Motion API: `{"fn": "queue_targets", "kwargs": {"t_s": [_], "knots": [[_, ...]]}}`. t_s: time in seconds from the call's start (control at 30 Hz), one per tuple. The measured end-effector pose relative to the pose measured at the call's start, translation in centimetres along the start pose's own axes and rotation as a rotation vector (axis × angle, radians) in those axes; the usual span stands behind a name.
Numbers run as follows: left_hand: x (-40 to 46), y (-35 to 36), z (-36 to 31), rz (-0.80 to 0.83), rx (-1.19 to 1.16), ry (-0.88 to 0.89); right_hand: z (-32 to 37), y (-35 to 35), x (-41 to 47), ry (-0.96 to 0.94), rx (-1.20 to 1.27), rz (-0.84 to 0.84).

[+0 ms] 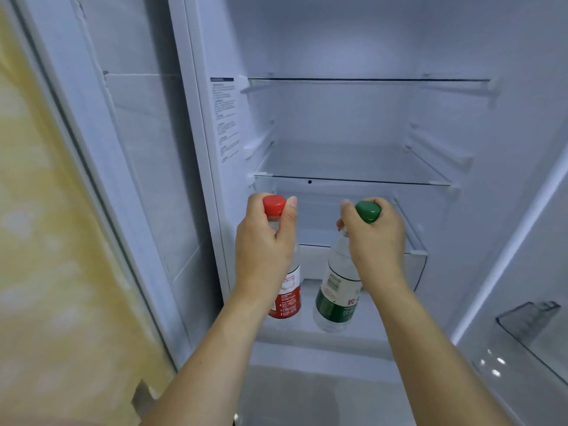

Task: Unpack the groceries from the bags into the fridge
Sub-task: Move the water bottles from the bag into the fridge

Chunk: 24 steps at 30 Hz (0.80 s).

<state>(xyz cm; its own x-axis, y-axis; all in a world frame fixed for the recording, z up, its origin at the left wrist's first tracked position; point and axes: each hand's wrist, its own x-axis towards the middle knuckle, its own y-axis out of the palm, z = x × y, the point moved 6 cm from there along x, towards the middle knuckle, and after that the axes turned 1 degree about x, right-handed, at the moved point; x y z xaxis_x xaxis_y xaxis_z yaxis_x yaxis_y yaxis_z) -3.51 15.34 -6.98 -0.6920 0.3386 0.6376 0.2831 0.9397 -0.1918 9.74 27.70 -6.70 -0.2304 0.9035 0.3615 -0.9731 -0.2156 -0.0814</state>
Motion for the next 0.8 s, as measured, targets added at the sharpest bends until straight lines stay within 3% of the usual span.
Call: {"fn": "queue_targets", "kwargs": {"t_s": [0.37, 0.63, 0.8], "knots": [[4.8, 2.8, 2.1, -0.106, -0.025, 0.129, -1.9, 3.0, 5.6, -0.063, 0.178, -0.201], [7.2, 4.7, 3.5, -0.170, -0.013, 0.345, -3.1, 5.0, 6.6, -0.153, 0.359, -0.338], [7.7, 5.9, 4.5, -0.106, -0.041, 0.429, -3.9, 6.1, 6.9, -0.224, 0.408, -0.332]]}}
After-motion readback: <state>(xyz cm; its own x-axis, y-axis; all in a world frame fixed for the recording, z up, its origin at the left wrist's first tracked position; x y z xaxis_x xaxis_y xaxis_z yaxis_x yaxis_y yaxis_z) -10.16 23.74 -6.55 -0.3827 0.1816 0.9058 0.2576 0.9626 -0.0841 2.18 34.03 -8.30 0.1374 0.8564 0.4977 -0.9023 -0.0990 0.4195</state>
